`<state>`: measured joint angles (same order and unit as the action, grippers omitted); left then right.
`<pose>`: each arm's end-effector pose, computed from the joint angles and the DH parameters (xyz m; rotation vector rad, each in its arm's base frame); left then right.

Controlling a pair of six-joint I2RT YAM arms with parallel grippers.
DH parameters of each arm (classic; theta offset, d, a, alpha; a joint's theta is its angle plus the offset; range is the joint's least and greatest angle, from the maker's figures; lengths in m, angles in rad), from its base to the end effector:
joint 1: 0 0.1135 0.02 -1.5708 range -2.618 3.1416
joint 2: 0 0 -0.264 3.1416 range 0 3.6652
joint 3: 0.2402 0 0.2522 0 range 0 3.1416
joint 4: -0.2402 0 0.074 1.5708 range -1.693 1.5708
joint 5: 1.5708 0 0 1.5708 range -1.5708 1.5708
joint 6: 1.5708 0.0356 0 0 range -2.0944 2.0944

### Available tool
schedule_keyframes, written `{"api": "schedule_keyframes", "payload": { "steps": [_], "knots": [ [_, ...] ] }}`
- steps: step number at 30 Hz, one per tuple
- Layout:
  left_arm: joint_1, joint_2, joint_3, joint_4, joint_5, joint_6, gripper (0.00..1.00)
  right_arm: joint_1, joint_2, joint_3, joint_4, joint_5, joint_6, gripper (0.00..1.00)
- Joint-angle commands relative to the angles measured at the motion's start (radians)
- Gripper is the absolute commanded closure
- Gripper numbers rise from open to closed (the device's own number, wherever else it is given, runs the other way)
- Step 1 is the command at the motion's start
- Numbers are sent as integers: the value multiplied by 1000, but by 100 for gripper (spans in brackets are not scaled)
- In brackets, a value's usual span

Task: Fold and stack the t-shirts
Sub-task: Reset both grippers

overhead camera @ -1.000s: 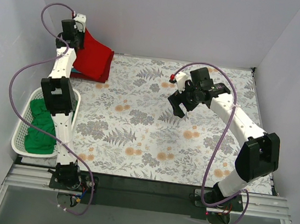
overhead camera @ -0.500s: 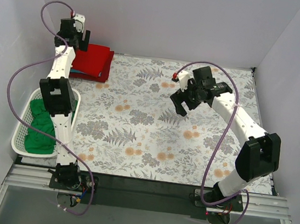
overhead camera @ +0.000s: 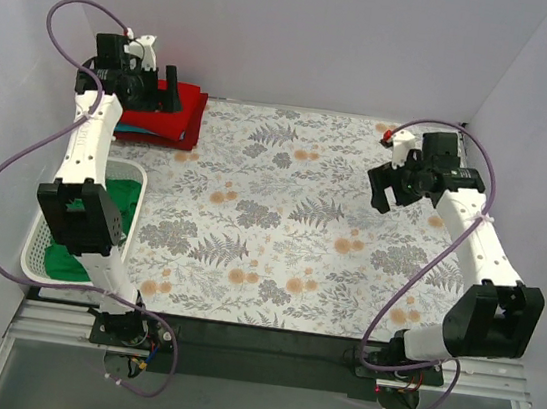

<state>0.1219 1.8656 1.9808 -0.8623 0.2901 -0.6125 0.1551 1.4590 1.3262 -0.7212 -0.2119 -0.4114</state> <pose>0.4106 0.0400 0.3804 -0.7026 2.2438 -0.5814 0.3079 0.0557 0.3209 -0.7632 2.2797 0.1384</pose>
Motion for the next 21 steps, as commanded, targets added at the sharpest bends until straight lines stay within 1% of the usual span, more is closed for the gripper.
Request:
{"api": "schedule_keyframes", "payload": {
  "steps": [1, 3, 4, 5, 7, 8, 10, 11, 12, 13, 14, 16, 19, 21],
  "knots": [
    [4, -92, -155, -128, 154, -56, 10, -40, -86, -62, -26, -33, -6, 2],
    [4, -179, -245, -119, 219, -31, 10, -57, -130, -123, -27, -43, -4, 2],
    [1, -207, -326, -115, 230, -23, 10, -61, -144, -148, -27, -47, -3, 2],
    [-7, -257, -361, -113, 234, -17, 10, -68, -161, -186, -29, -55, 0, 2],
    [-30, -293, -430, -126, 225, 6, 10, -77, -204, -229, -27, -66, 9, 2],
    [-40, -316, -494, -126, 215, 11, 10, -84, -218, -248, -29, -76, 13, 2],
    [-74, -377, -563, -113, 180, 31, 9, -95, -256, -301, -29, -87, 25, 2],
    [-86, -394, -621, -109, 163, 34, 9, -107, -268, -318, -29, -101, 29, 2],
    [-108, -429, -643, -104, 153, 36, 9, -115, -291, -344, -32, -109, 36, 2],
    [-108, -443, -661, -95, 141, 36, 9, -121, -302, -360, -34, -116, 39, 2],
    [-145, -454, -681, -92, 129, 30, 9, -132, -314, -370, -37, -127, 45, 2],
    [-171, -480, -720, -80, 120, 16, 9, -141, -351, -401, -38, -135, 51, 2],
    [-189, -499, -732, -80, 109, -10, 9, -144, -397, -420, -46, -155, 60, 2],
    [-192, -508, -718, -78, 104, -20, 9, -175, -425, -418, -47, -161, 62, 2]
  ]
}}
